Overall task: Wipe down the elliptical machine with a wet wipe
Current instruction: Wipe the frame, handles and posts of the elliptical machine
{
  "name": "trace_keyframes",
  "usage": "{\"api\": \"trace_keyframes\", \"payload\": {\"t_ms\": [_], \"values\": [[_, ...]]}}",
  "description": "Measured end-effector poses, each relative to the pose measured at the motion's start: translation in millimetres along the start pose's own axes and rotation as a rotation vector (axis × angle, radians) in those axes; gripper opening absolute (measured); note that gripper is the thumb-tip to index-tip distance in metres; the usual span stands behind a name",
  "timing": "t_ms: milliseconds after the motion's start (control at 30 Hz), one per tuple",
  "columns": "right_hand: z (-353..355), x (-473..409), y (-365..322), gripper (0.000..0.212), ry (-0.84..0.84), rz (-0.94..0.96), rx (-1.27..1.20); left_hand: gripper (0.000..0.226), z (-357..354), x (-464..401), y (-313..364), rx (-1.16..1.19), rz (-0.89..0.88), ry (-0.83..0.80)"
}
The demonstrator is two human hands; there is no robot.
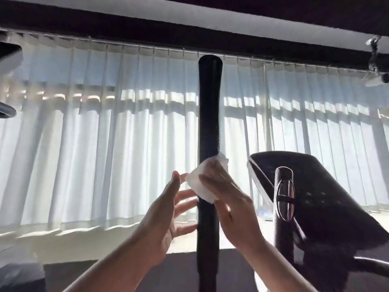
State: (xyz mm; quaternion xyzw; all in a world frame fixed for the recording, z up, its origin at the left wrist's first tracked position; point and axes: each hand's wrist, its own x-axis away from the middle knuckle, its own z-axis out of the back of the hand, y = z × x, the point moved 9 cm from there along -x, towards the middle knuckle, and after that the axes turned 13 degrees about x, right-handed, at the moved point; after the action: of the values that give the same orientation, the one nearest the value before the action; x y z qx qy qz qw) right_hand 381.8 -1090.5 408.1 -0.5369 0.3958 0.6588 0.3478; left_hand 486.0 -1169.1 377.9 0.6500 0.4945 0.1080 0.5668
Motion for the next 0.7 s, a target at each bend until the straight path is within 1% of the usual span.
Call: {"api": "trace_keyframes", "payload": {"t_ms": [67, 200, 300, 400, 433, 533, 600, 700], "values": [[-8, 43, -11, 0.038, -0.012, 0.001, 0.013, 0.056, 9, 6, -16, 0.041, 0.004, 0.017], [-20, 117, -29, 0.033, -0.047, -0.005, 0.088, 0.055, 22, 18, -35, 0.087, -0.008, 0.043], [-22, 144, -32, 0.034, -0.185, 0.000, 0.155, 0.056, 36, 31, -53, 0.047, 0.021, 0.061], [-15, 136, -40, 0.031, -0.322, 0.126, 0.272, 0.057, 52, 48, -75, 0.042, 0.059, 0.068], [-14, 121, -39, 0.030, -0.330, 0.169, 0.340, 0.057, 58, 52, -83, 0.049, 0.072, 0.082], [-18, 76, -31, 0.035, -0.297, 0.195, 0.481, 0.055, 72, 65, -112, 0.104, 0.123, 0.136], [-26, 76, -31, 0.030, -0.295, 0.211, 0.472, 0.055, 81, 71, -130, 0.131, 0.143, 0.159], [-31, 112, -35, 0.032, -0.274, 0.149, 0.345, 0.050, 100, 82, -152, 0.159, 0.154, 0.228]]}}
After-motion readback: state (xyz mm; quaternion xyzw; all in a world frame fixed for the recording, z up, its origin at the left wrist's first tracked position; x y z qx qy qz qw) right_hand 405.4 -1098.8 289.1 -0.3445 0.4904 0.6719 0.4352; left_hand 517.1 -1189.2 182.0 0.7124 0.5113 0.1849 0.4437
